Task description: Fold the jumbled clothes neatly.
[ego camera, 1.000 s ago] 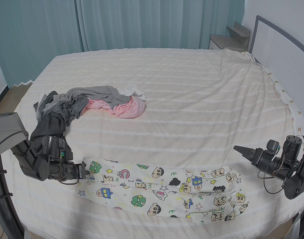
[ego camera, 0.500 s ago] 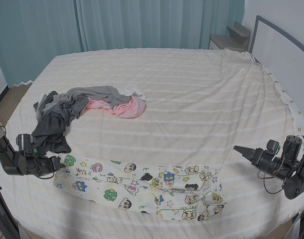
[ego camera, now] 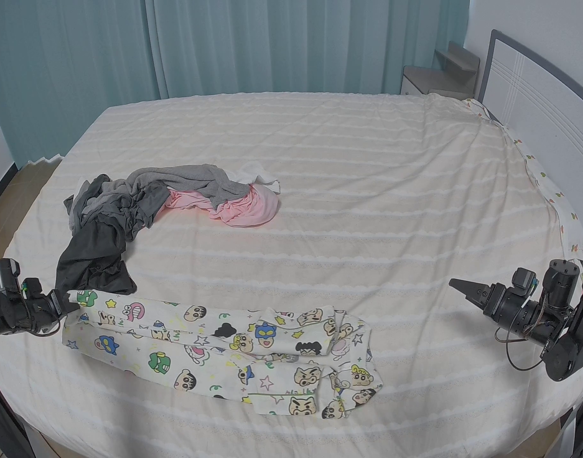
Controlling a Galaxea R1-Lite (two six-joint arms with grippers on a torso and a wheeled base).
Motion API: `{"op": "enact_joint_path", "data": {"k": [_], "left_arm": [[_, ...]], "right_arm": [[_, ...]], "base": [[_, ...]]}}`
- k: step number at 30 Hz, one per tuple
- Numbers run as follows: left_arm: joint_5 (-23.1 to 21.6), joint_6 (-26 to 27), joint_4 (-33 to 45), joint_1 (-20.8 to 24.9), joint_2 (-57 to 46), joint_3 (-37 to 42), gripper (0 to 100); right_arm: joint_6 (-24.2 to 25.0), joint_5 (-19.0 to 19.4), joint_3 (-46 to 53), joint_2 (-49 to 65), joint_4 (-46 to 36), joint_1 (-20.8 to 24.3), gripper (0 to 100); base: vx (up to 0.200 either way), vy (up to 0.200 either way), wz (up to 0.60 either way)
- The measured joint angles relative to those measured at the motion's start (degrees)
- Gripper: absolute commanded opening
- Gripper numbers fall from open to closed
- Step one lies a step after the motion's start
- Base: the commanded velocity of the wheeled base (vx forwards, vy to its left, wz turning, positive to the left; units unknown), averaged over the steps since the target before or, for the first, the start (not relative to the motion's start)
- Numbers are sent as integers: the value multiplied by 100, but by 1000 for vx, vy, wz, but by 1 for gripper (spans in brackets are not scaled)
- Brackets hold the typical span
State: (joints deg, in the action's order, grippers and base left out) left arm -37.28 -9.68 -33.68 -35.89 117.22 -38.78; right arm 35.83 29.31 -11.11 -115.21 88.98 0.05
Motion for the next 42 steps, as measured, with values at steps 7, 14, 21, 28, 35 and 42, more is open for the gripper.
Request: {"op": "enact_joint_path", "data": {"k": [7,14,21,28,35,42], "left_arm": [[13,-44,32,-18,-168,9,0],[354,-597,46,762,-673,118,0],[1084,-906,108,1988,-1231,236,0],[2191,-1073,350,3688,-1626,146,0],[3387,-1279,423,5404,-1554,-236,0],[4289,-1626,363,6733,-675,-894,0]], "right_arm": [[-4,52,-16,-26,0,-40,100],[-6,57,-16,-35,0,-51,100],[0,57,-41,-48,0,-73,100],[0,61,-85,-79,0,-126,100],[0,63,-118,-107,0,-169,100],[-4,63,-134,-132,0,-189,100]], "base": [[0,0,0],[0,0,0],[0,0,0],[0,0,0],[0,0,0],[0,0,0]]}}
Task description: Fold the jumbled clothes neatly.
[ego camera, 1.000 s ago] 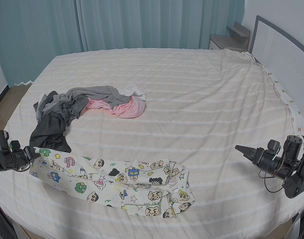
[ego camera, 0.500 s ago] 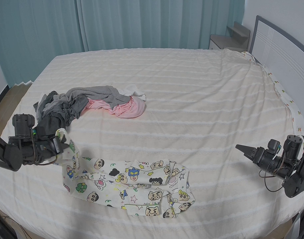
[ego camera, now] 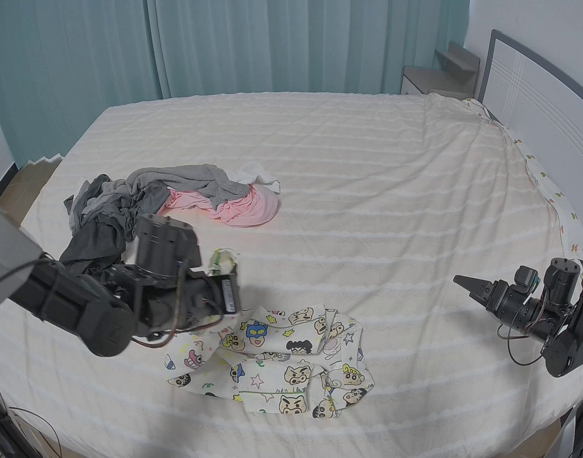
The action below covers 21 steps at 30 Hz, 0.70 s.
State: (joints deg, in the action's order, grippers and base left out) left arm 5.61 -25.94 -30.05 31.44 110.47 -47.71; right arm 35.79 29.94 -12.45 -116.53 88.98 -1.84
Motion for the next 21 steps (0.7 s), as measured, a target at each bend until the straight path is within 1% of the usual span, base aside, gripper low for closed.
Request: {"op": "enact_joint_path", "data": {"k": [1,4,8,10,16,21], "left_arm": [[46,-68,-24,72,74,-60,0],[257,-514,-213,408,427,-372,0],[375,-728,-310,684,775,-669,0],[383,-841,-310,753,891,-749,0],[352,-1508,-318,965,1097,-959,0],[191,-1668,-321,1152,1134,-995,0]], "right_arm": [[0,0,0,-1,0,0,100],[-5,0,-1,-11,-2,-6,100],[-11,-2,-1,-21,0,-9,100],[-16,-2,-6,-26,-2,-6,100],[-46,-6,-4,-41,0,0,100],[-60,-9,-1,-59,0,0,100]], "base": [[0,0,0],[0,0,0],[0,0,0],[0,0,0],[0,0,0],[0,0,0]]}}
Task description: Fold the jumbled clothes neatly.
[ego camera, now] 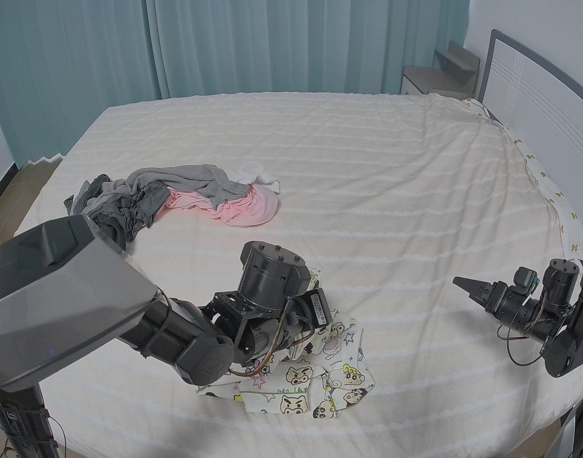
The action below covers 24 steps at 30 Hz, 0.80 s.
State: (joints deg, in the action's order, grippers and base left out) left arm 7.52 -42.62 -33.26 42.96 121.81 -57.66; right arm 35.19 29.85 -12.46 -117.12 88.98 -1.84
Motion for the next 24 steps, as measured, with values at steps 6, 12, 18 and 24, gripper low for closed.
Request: {"op": "enact_joint_path", "data": {"k": [6,12,18,24], "left_arm": [[-263,-369,0,102,0,9,0],[-580,-667,-5,135,-1,66,0],[-586,-668,-10,135,-1,113,100],[-550,-646,-79,137,10,119,100]], "right_arm": [[-5,0,1,-13,0,13,100],[-5,2,6,-17,-2,16,100],[-13,0,6,-41,0,17,100],[-11,0,6,-57,-2,27,100]], "base": [[0,0,0],[0,0,0],[0,0,0],[0,0,0]]}}
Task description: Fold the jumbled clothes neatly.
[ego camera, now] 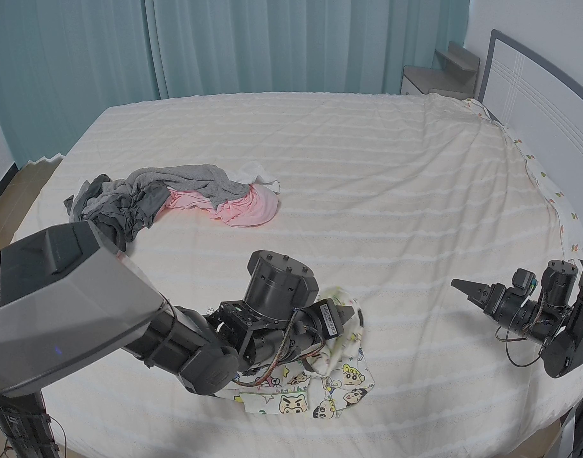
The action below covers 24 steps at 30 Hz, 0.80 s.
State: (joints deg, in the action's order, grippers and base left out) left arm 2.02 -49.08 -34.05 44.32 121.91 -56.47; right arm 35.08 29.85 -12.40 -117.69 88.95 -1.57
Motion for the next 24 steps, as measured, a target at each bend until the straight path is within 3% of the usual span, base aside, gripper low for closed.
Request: {"op": "enact_joint_path", "data": {"k": [12,19,24], "left_arm": [[621,261,-711,-183,-115,127,100],[460,408,-1035,-679,-562,1259,100],[352,422,-1864,-1059,-873,2427,100]], "right_arm": [[-60,2,138,-15,2,193,100],[-82,-24,406,85,2,719,100],[-82,-51,564,96,5,1201,100]], "base": [[0,0,0],[0,0,0],[0,0,0]]}}
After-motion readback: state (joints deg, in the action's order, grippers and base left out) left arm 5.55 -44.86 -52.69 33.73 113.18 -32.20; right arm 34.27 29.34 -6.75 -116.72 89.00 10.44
